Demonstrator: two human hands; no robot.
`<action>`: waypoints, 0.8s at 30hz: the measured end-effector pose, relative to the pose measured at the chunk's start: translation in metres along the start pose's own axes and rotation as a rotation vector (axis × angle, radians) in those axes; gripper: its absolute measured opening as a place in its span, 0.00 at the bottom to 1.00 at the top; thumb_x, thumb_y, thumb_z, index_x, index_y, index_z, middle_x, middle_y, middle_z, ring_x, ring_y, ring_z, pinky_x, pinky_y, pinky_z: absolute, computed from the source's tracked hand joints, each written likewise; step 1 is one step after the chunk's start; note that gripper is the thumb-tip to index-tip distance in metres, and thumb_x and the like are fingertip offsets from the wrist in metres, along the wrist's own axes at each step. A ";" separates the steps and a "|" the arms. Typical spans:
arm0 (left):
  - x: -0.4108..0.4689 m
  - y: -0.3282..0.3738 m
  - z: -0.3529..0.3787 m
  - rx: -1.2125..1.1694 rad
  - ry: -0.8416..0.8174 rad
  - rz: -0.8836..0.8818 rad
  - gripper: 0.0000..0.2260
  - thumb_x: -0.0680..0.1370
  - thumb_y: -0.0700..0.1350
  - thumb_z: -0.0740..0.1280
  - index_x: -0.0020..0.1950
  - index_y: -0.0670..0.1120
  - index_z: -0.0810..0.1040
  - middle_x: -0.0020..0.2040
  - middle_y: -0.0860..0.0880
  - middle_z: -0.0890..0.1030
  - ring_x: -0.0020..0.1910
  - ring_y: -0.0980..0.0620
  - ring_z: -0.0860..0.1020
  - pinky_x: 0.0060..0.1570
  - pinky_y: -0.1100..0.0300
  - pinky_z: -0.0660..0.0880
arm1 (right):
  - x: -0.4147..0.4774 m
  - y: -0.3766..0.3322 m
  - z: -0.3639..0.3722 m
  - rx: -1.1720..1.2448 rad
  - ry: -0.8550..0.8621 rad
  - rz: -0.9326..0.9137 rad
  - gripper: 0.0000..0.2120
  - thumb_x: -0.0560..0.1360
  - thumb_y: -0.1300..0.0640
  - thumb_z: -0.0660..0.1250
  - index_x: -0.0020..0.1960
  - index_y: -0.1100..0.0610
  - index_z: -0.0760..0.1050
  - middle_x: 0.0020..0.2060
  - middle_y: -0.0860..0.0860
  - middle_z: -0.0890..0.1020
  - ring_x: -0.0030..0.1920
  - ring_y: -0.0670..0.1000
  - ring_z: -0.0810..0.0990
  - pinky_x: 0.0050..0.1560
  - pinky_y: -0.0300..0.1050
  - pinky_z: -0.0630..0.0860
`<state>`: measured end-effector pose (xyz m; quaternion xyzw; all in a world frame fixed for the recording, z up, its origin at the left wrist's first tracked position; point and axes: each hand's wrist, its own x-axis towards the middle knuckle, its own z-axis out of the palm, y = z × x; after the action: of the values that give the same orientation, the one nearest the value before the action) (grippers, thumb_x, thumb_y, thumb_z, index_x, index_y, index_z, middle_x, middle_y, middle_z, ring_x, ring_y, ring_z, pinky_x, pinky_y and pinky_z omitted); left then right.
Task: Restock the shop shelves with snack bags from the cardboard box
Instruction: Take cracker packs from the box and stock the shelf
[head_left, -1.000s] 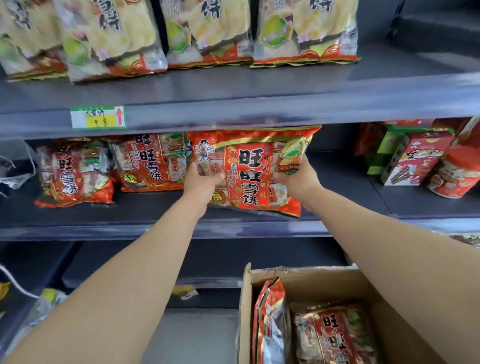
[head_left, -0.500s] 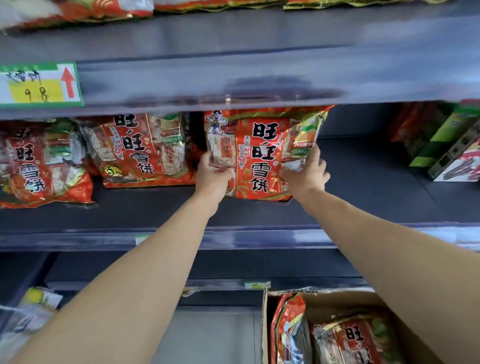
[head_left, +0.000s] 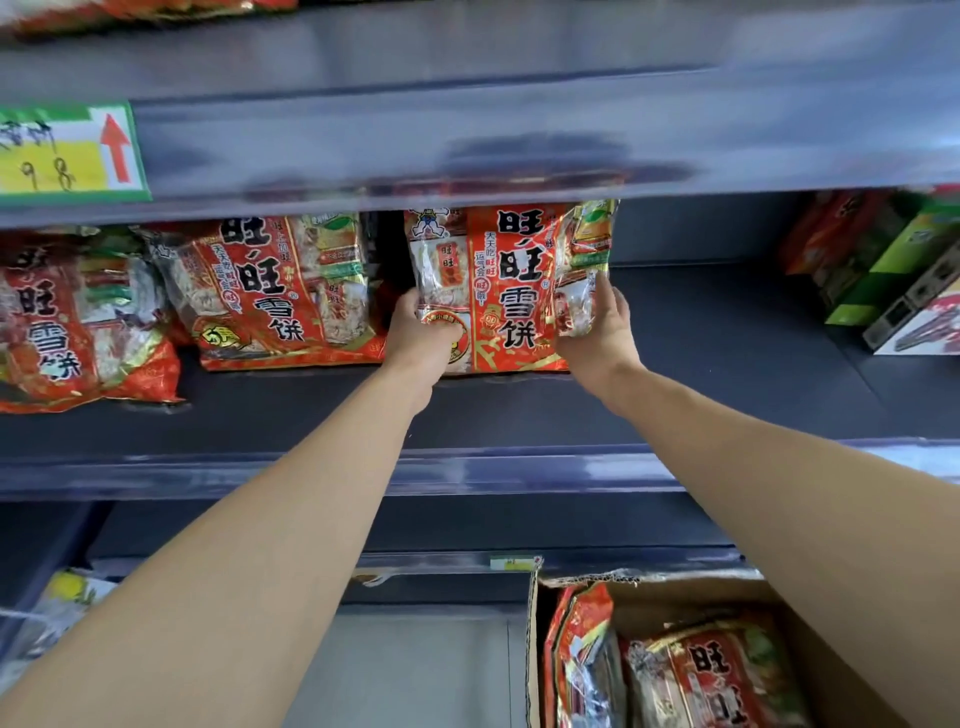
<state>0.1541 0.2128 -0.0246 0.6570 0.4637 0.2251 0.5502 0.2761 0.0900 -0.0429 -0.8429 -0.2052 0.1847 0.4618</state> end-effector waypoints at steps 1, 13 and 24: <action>-0.002 -0.001 0.000 0.012 0.015 0.006 0.28 0.77 0.35 0.64 0.75 0.48 0.61 0.68 0.53 0.69 0.61 0.54 0.70 0.55 0.63 0.69 | -0.003 0.001 -0.001 -0.008 -0.001 -0.010 0.40 0.74 0.62 0.66 0.78 0.47 0.48 0.76 0.46 0.53 0.72 0.53 0.64 0.62 0.49 0.74; -0.123 -0.005 0.042 0.075 -0.010 0.178 0.18 0.78 0.32 0.59 0.67 0.43 0.71 0.63 0.47 0.74 0.62 0.51 0.73 0.58 0.66 0.67 | -0.106 0.031 -0.066 -0.118 -0.064 -0.109 0.21 0.79 0.60 0.61 0.71 0.54 0.66 0.67 0.50 0.72 0.60 0.52 0.75 0.51 0.38 0.68; -0.273 -0.081 0.106 0.263 -0.228 0.044 0.12 0.78 0.36 0.63 0.59 0.46 0.76 0.53 0.51 0.77 0.55 0.54 0.74 0.54 0.72 0.65 | -0.229 0.127 -0.143 -0.208 -0.203 -0.038 0.17 0.79 0.59 0.62 0.67 0.56 0.71 0.62 0.51 0.77 0.62 0.51 0.75 0.59 0.40 0.70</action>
<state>0.0827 -0.0788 -0.0728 0.7545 0.4091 0.0985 0.5036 0.1758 -0.1908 -0.0511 -0.8592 -0.2847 0.2379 0.3524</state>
